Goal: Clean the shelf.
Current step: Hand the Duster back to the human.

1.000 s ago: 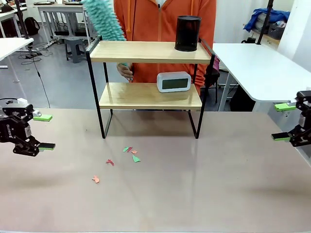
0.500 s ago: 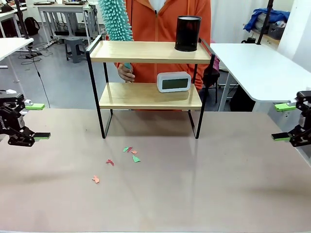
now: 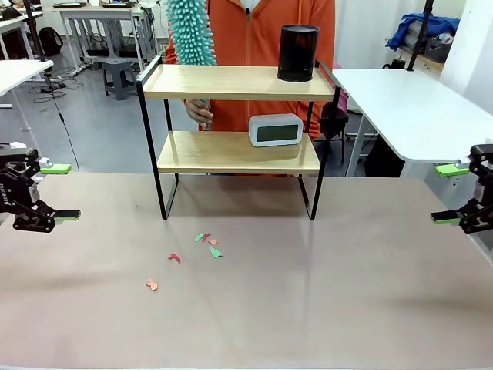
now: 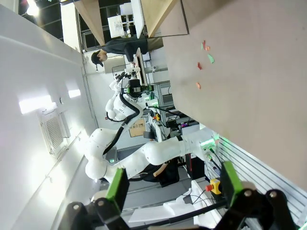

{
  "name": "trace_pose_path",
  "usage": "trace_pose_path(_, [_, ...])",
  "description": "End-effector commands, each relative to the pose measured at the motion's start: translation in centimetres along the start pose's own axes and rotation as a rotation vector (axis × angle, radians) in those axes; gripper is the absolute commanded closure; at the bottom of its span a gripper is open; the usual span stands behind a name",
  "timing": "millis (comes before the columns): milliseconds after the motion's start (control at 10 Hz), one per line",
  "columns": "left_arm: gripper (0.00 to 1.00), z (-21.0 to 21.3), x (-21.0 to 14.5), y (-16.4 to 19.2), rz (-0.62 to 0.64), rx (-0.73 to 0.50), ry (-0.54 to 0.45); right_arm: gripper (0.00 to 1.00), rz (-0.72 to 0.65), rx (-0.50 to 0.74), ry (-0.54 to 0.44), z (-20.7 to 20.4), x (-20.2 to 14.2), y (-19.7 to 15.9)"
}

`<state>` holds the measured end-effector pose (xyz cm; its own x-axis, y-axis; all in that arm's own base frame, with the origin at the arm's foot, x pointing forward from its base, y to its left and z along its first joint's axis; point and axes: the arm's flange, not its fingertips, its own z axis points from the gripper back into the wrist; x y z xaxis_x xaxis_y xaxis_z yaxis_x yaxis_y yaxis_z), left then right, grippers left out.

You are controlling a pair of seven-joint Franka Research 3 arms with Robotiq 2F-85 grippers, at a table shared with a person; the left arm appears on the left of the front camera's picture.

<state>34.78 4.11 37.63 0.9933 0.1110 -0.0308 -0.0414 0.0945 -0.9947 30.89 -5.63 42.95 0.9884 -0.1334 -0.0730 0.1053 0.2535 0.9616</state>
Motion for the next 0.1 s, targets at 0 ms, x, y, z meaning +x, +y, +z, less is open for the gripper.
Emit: trace_pose_path(0, [0.0, -0.28, -0.28, -0.24, 0.003, -0.011, -0.008, 0.0, 0.001, -0.006, 0.007, 0.16, -0.33, 0.05])
